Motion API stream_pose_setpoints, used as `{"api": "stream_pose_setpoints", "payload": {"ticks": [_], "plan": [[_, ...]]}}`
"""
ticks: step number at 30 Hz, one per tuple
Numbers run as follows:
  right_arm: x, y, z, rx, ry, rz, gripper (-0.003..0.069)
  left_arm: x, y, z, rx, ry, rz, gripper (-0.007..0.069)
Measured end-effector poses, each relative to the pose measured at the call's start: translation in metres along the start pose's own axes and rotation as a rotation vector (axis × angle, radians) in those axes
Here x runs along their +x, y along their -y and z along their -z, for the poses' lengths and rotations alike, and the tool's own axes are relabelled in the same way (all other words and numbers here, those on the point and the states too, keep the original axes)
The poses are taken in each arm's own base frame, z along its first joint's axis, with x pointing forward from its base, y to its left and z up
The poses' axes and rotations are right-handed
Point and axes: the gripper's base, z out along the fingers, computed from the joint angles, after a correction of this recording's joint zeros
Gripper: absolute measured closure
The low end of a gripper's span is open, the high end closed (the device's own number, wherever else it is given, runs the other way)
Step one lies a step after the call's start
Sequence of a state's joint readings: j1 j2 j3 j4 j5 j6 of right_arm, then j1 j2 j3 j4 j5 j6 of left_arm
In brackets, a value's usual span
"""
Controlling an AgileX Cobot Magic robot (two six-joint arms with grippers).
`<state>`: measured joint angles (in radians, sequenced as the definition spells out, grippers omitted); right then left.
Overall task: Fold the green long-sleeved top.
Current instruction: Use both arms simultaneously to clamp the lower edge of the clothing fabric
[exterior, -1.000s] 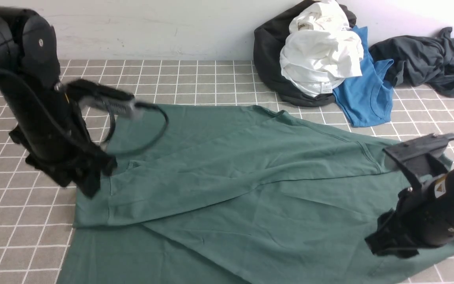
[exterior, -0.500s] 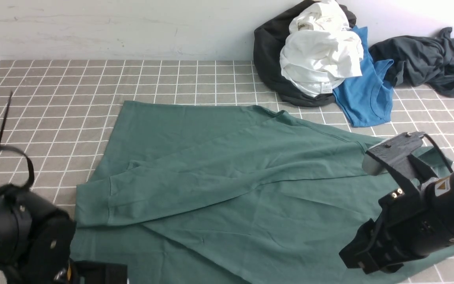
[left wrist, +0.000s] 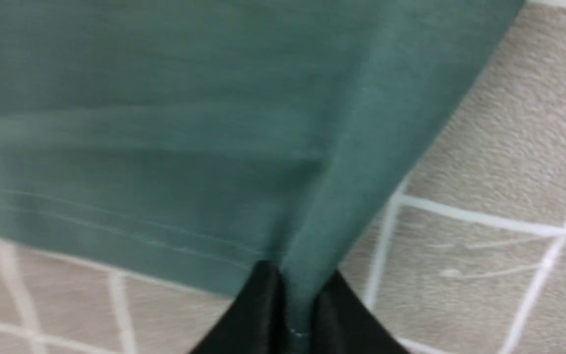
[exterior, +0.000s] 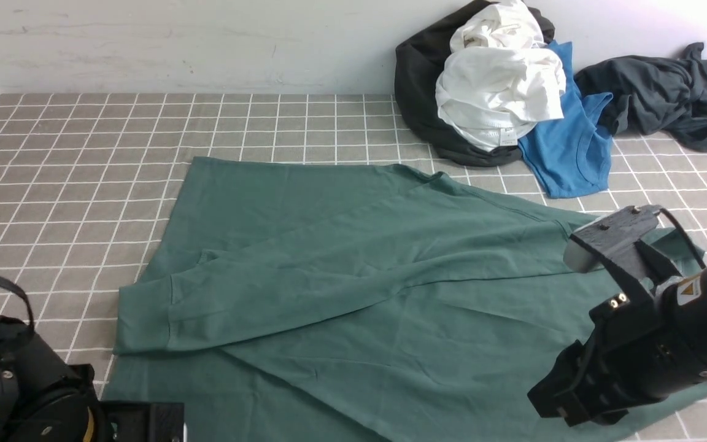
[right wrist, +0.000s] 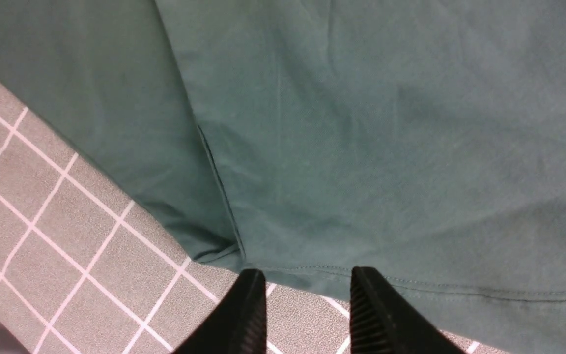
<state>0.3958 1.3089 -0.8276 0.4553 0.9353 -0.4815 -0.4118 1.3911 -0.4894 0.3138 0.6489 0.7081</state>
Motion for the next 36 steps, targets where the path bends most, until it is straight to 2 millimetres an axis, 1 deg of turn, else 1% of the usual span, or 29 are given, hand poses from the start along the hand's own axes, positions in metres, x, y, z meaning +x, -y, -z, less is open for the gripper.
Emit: {"api": "stream_pose_setpoints", "payload": {"ticks": [2,3,4,5,8,10,11,14,16,20,21,22,23,25,26,27,28,29,31,34,35,36], "plan": [[0.000,0.000,0.000,0.000,0.000,0.009,0.0428,0.001,0.000,0.005,-0.022,0.018,0.011,0.0608],[0.000,0.000,0.000,0.000,0.000,0.028,0.0428,0.002,0.000,0.012,-0.040,0.042,0.030,0.0612],[0.000,0.000,0.000,0.000,0.000,0.031,0.0428,0.002,0.001,0.012,-0.042,0.044,0.033,0.0612],[0.000,-0.001,0.001,-0.004,0.005,0.053,0.0428,0.003,0.002,0.021,-0.063,0.080,0.071,0.0612],[-0.001,-0.005,0.009,-0.005,0.054,0.106,0.0428,0.007,0.007,0.037,-0.074,0.145,0.175,0.0612],[-0.002,-0.007,0.016,0.006,0.094,0.159,0.0428,0.009,0.011,0.046,-0.078,0.182,0.250,0.0612],[-0.002,-0.007,0.017,0.007,0.097,0.166,0.0428,0.009,0.012,0.047,-0.079,0.186,0.258,0.0612],[-0.001,-0.008,0.021,0.023,0.113,0.300,0.0419,0.015,0.018,0.058,-0.074,0.213,0.383,0.0612],[-0.001,-0.006,0.019,0.039,0.096,0.375,0.0387,0.017,0.019,0.061,-0.071,0.212,0.428,0.0612],[0.006,0.011,0.000,0.122,-0.051,0.541,0.0235,0.020,0.020,0.063,-0.079,0.208,0.504,0.0612],[0.006,0.012,-0.001,0.128,-0.060,0.551,0.0226,0.020,0.020,0.063,-0.079,0.209,0.514,0.0612],[0.012,0.022,-0.011,0.165,-0.148,0.615,0.0178,0.021,0.019,0.063,-0.084,0.207,0.545,0.0612],[0.016,0.028,-0.018,0.185,-0.202,0.654,0.0143,0.021,0.019,0.063,-0.088,0.209,0.562,0.0612],[0.027,0.044,-0.038,0.242,-0.333,0.760,0.0090,0.021,0.018,0.063,-0.097,0.210,0.599,0.0612],[0.029,0.045,-0.040,0.244,-0.344,0.767,0.0088,0.021,0.018,0.063,-0.098,0.210,0.605,0.0612],[0.034,0.053,-0.051,0.274,-0.392,0.814,0.0080,0.022,0.018,0.064,-0.100,0.210,0.624,0.0612],[0.035,0.054,-0.053,0.276,-0.398,0.813,0.0080,0.022,0.018,0.064,-0.100,0.210,0.625,0.0612],[0.038,0.060,-0.064,0.297,-0.414,0.837,0.0083,0.021,0.017,0.065,-0.102,0.214,0.636,0.0612],[0.041,0.064,-0.075,0.316,-0.419,0.833,0.0102,0.021,0.015,0.066,-0.107,0.220,0.641,0.0612],[0.041,0.067,-0.077,0.333,-0.433,0.805,0.0157,0.021,0.015,0.067,-0.109,0.222,0.642,0.0612],[0.041,0.067,-0.077,0.334,-0.434,0.806,0.0162,0.021,0.015,0.067,-0.109,0.222,0.642,0.0612],[0.041,0.067,-0.077,0.340,-0.431,0.791,0.0186,0.021,0.014,0.067,-0.110,0.223,0.642,0.0612]]}}
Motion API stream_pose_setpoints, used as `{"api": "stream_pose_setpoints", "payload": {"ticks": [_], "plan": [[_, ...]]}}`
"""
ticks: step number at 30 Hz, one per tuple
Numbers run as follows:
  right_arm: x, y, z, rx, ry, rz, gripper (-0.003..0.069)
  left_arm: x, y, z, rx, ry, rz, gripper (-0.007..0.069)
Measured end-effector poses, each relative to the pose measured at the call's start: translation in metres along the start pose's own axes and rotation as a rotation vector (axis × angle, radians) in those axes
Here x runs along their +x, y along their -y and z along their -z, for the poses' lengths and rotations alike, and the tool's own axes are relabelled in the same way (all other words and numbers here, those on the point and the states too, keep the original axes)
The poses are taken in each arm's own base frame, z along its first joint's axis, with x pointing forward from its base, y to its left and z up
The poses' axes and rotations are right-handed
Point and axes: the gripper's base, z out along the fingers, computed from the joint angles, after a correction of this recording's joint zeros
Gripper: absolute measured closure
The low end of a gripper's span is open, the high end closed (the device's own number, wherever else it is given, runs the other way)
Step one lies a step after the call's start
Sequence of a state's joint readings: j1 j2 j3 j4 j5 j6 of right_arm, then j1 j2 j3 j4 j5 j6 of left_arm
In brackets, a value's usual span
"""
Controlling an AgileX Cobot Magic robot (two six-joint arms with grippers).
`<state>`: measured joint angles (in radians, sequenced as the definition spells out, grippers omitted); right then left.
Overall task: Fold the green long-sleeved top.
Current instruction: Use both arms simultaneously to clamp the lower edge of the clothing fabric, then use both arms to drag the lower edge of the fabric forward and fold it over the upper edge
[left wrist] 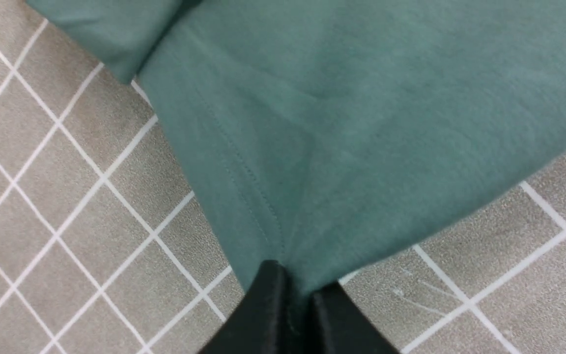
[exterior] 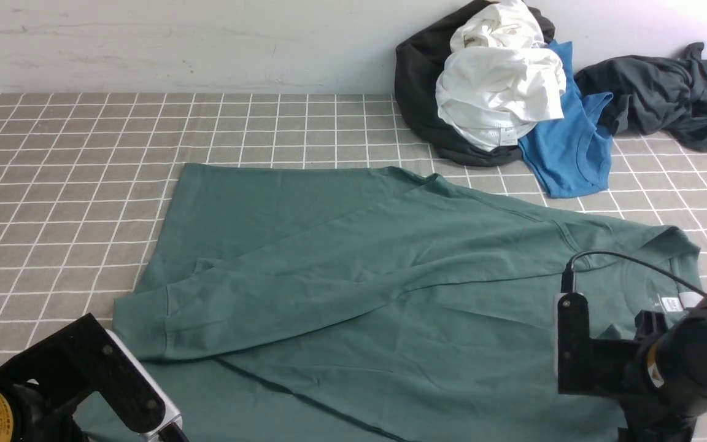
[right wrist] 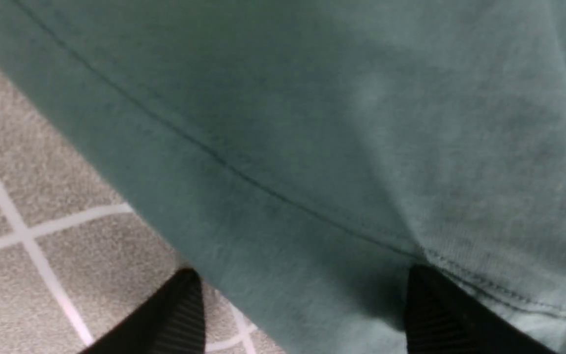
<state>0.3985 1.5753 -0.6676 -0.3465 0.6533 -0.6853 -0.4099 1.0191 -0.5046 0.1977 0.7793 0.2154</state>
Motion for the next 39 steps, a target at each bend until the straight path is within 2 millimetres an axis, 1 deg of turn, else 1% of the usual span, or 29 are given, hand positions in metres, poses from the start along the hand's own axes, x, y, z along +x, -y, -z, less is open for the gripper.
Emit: {"api": "stream_pose_setpoints", "payload": {"ticks": [1,2,3,4,5,6,8,9,13,16,18,19,21,22,23,24,25,27,28,29,30,32,35,37,38,39], "plan": [[0.000,0.000,0.000,0.006,-0.001,-0.021,0.0259,0.000,0.000,0.000,-0.001,0.002,0.006,0.0612],[-0.001,0.001,0.000,0.022,0.008,-0.023,0.0312,0.000,0.000,0.000,-0.001,0.002,0.011,0.0612],[-0.001,0.002,0.000,0.038,0.016,-0.027,0.0382,-0.001,0.000,0.001,-0.001,0.003,0.019,0.0612],[-0.001,0.002,0.000,0.038,0.016,-0.030,0.0382,-0.001,0.000,0.001,-0.001,0.003,0.021,0.0612],[-0.001,0.003,0.002,0.053,0.026,-0.039,0.0468,-0.001,0.000,0.001,-0.001,0.003,0.038,0.0612],[-0.001,0.004,0.006,0.067,0.036,-0.051,0.0531,-0.001,0.000,0.001,-0.001,0.004,0.054,0.0612],[0.000,0.006,0.013,0.094,0.054,-0.077,0.0615,-0.002,-0.001,0.002,-0.002,0.004,0.090,0.0612],[0.000,0.007,0.019,0.113,0.068,-0.097,0.0641,-0.004,-0.002,0.004,-0.005,0.009,0.119,0.0612],[0.003,0.010,0.035,0.152,0.095,-0.198,0.0653,-0.017,-0.013,0.018,-0.023,0.037,0.243,0.0612],[0.001,0.026,0.048,0.183,0.115,-0.343,0.0653,-0.038,-0.033,0.032,-0.055,0.093,0.362,0.0610],[-0.002,0.047,0.058,0.218,0.146,-0.454,0.0653,-0.055,-0.053,0.035,-0.082,0.120,0.431,0.0608],[-0.003,0.049,0.059,0.221,0.149,-0.456,0.0653,-0.056,-0.055,0.037,-0.087,0.130,0.437,0.0608],[-0.008,0.080,0.066,0.251,0.186,-0.572,0.0653,-0.084,-0.086,0.033,-0.119,0.161,0.496,0.0608],[-0.009,0.090,0.069,0.263,0.200,-0.598,0.0653,-0.091,-0.094,0.027,-0.123,0.157,0.508,0.0608],[-0.012,0.103,0.068,0.265,0.211,-0.630,0.0654,-0.104,-0.108,0.025,-0.137,0.177,0.527,0.0608],[-0.013,0.105,0.068,0.266,0.213,-0.634,0.0654,-0.107,-0.109,0.024,-0.137,0.177,0.527,0.0608],[-0.017,0.124,0.066,0.274,0.229,-0.674,0.0655,-0.125,-0.128,0.015,-0.149,0.186,0.544,0.0608],[-0.022,0.145,0.060,0.285,0.238,-0.700,0.0655,-0.146,-0.147,0.001,-0.159,0.189,0.558,0.0608],[-0.026,0.159,0.055,0.292,0.241,-0.713,0.0655,-0.159,-0.160,-0.009,-0.166,0.189,0.564,0.0608],[-0.027,0.163,0.056,0.299,0.248,-0.717,0.0655,-0.161,-0.162,-0.011,-0.167,0.189,0.566,0.0608],[-0.030,0.175,0.050,0.305,0.249,-0.724,0.0655,-0.175,-0.174,-0.025,-0.170,0.188,0.570,0.0608],[-0.037,0.193,0.036,0.309,0.248,-0.733,0.0655,-0.192,-0.189,-0.047,-0.176,0.184,0.573,0.0608],[-0.043,0.206,0.015,0.295,0.233,-0.746,0.0651,-0.210,-0.204,-0.076,-0.180,0.179,0.574,0.0608],[-0.048,0.212,0.002,0.285,0.226,-0.763,0.0627,-0.221,-0.212,-0.097,-0.186,0.168,0.571,0.0602],[-0.049,0.214,-0.004,0.279,0.222,-0.770,0.0604,-0.225,-0.214,-0.105,-0.188,0.165,0.571,0.0592],[-0.050,0.214,-0.006,0.276,0.220,-0.771,0.0599,-0.226,-0.215,-0.106,-0.188,0.163,0.571,0.0589]]}}
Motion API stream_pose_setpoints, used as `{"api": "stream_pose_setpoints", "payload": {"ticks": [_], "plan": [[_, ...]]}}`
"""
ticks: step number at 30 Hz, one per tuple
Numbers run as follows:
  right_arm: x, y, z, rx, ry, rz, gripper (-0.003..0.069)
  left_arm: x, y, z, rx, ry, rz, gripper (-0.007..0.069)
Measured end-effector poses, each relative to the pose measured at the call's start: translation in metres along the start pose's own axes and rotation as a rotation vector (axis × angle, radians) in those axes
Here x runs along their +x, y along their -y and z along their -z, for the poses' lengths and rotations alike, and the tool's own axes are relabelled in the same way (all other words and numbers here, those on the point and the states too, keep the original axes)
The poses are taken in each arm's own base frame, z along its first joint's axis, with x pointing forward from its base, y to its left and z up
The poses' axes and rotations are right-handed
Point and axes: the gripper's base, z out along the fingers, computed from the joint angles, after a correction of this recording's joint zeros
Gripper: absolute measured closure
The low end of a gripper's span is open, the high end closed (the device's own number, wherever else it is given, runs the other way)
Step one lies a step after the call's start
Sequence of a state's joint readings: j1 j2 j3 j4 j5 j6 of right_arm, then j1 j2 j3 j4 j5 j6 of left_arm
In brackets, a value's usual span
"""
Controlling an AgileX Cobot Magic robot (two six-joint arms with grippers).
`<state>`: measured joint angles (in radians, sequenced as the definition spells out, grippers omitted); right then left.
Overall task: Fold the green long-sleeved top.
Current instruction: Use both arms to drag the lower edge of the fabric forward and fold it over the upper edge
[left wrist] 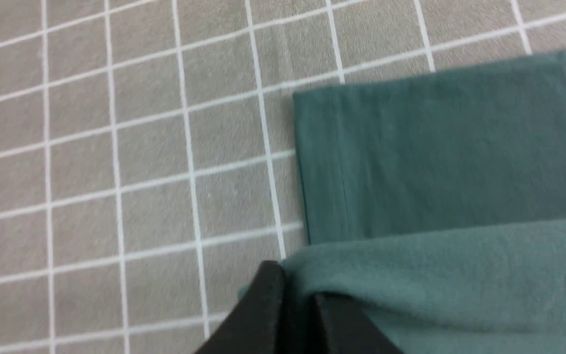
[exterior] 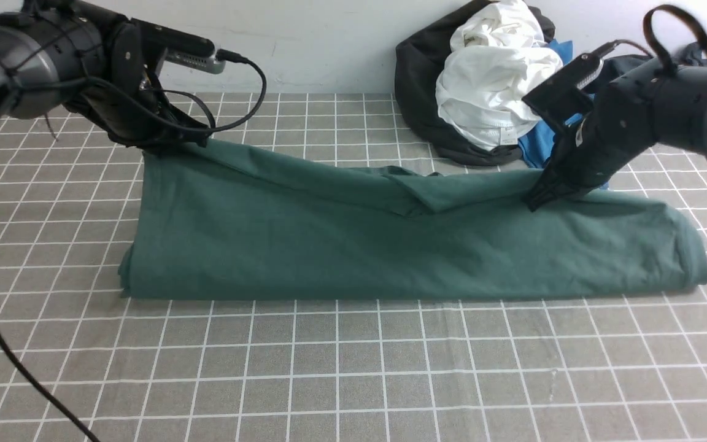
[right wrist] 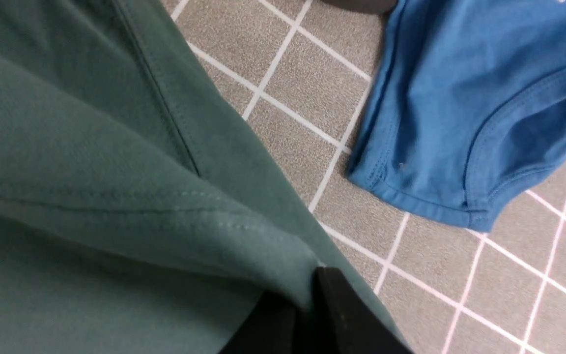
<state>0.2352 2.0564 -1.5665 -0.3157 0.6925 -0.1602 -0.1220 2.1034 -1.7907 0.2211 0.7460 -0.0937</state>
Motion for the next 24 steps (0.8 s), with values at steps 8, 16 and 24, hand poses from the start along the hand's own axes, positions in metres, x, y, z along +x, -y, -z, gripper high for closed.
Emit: {"api": "stream_pose_setpoints", "payload": {"ticks": [8,16,24], "plan": [[-0.016,0.007,0.009,0.014,-0.003,-0.141,0.0336,-0.015,-0.004,-0.012,-0.050,-0.001,-0.007,0.0293],[-0.041,-0.055,0.024,-0.254,0.076,0.033,0.0514,-0.026,-0.017,0.065,-0.065,0.005,-0.021,0.0314],[-0.041,-0.103,-0.046,-0.397,0.196,0.161,0.0670,-0.023,-0.009,0.172,0.141,0.059,-0.096,0.0597]]}}
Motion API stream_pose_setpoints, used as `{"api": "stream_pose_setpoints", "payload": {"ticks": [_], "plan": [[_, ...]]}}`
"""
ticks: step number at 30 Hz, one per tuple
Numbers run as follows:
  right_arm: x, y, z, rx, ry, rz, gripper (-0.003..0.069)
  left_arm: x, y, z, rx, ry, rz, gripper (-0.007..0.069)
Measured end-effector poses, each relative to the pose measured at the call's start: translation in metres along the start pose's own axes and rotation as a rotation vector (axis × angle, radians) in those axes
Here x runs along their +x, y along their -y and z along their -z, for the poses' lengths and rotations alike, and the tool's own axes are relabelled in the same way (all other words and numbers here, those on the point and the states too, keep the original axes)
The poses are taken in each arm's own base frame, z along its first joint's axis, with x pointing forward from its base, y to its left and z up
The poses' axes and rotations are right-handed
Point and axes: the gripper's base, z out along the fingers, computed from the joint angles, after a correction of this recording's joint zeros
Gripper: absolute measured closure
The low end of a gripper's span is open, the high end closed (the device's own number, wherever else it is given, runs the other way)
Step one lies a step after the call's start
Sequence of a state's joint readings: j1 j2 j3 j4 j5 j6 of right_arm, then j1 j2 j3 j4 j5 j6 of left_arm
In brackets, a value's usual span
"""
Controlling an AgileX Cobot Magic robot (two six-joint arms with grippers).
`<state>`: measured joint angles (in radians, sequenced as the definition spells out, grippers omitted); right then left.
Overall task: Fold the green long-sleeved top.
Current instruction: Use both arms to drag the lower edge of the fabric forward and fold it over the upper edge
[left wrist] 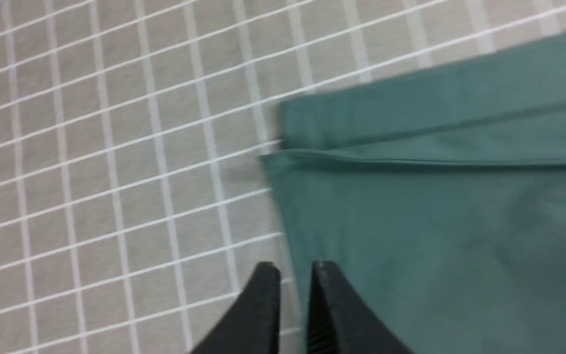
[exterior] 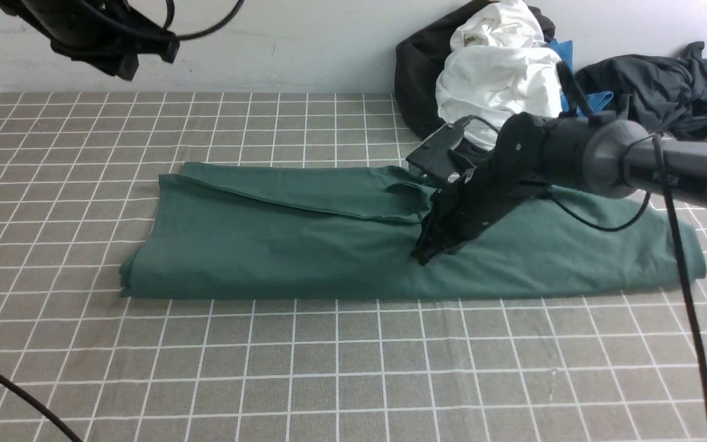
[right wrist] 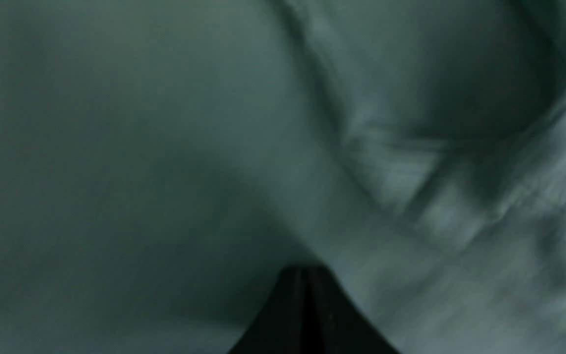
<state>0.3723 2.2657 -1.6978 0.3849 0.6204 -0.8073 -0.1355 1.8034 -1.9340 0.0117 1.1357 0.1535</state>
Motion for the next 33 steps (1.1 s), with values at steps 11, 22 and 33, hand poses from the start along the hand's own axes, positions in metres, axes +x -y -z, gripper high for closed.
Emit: {"api": "stream_pose_setpoints", "payload": {"ticks": [11,22,33], "plan": [[-0.033,0.077,0.012,0.221,0.320,-0.353,0.0671,0.025,0.014,0.138,0.092,0.187,-0.065,0.0632],[-0.031,0.026,0.013,-0.296,-0.053,-0.139,0.0671,0.128,0.018,0.136,-0.035,0.122,-0.041,0.0632],[-0.040,0.048,-0.041,0.079,0.258,-0.183,0.0671,0.191,0.021,0.097,-0.096,0.012,-0.077,0.0632]]}}
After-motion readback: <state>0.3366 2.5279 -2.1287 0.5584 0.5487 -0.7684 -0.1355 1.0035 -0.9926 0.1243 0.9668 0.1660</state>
